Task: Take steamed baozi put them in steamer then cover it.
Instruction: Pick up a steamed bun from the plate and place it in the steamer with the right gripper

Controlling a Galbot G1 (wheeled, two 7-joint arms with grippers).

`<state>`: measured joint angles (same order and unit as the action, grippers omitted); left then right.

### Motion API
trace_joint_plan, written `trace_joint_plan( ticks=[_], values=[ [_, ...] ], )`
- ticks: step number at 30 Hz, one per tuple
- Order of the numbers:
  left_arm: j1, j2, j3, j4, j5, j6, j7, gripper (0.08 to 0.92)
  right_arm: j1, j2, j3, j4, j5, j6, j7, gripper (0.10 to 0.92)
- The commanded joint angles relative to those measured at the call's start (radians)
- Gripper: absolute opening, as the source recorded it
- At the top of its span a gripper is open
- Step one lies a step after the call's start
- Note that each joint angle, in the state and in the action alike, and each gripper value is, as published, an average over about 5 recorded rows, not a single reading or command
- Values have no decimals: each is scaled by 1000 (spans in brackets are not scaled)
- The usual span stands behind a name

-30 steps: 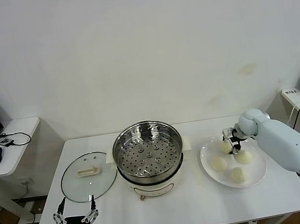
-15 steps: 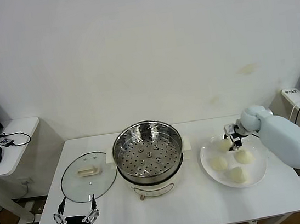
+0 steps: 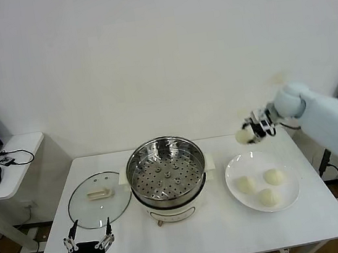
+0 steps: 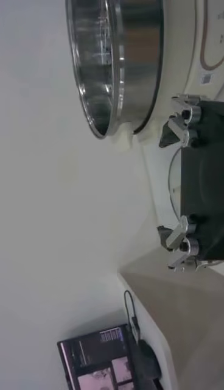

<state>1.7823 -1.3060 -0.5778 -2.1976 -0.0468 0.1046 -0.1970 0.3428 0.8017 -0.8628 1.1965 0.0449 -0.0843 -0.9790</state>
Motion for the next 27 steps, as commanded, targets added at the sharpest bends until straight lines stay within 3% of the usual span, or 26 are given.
trace_joint_plan(
  ticks=[1, 7, 15, 27],
  values=[
    [-7, 3, -2, 17, -89, -17, 3, 823, 237, 27, -169, 70, 231, -11, 26, 611],
    [-12, 13, -12, 40, -121, -52, 14, 823, 290, 173, -270, 31, 265, 47, 56, 613],
    [-28, 6, -22, 45, -126, -53, 16, 823, 268, 386, -367, -31, 196, 173, 89, 612],
    [-32, -7, -34, 55, -132, -57, 14, 823, 144, 479, -443, -69, -89, 373, 165, 611]
  ],
)
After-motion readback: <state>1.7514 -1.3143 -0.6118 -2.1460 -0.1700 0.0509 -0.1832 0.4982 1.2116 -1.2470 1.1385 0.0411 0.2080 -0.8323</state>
